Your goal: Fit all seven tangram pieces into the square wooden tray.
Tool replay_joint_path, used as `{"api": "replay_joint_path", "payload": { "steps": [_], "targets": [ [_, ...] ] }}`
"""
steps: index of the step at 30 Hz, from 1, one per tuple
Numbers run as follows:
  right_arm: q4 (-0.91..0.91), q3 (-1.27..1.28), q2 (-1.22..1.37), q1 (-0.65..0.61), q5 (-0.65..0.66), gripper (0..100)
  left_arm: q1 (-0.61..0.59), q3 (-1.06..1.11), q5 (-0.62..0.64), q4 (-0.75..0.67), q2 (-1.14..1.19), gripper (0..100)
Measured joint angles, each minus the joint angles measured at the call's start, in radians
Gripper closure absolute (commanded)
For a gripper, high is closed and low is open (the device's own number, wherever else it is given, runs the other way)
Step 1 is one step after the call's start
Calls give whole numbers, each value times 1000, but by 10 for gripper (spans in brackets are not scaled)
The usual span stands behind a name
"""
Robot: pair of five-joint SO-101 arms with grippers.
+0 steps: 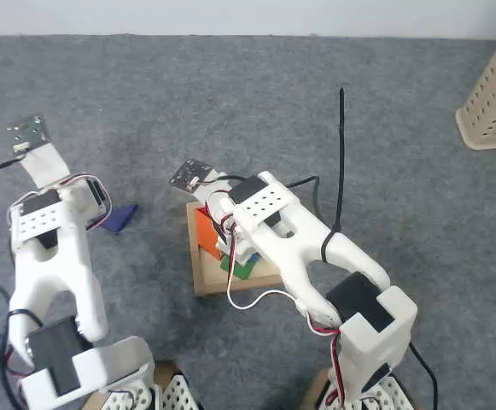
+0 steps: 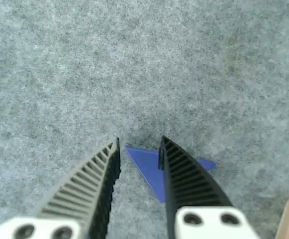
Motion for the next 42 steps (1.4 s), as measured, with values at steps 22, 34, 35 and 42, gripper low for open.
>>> {"api": "replay_joint_path", "payload": {
  "steps": [22, 34, 35, 42],
  "targets": [
    [-15, 141, -106, -117, -11, 992, 0, 0, 0, 0, 0, 877],
    [-17, 20, -9, -52, -14, 992, 0, 0, 0, 0, 0, 877],
    [-17, 18, -9, -44, -14, 992, 0, 0, 0, 0, 0, 877],
    [55, 21, -107, -18, 17, 992, 0, 0, 0, 0, 0, 877]
  ]
}}
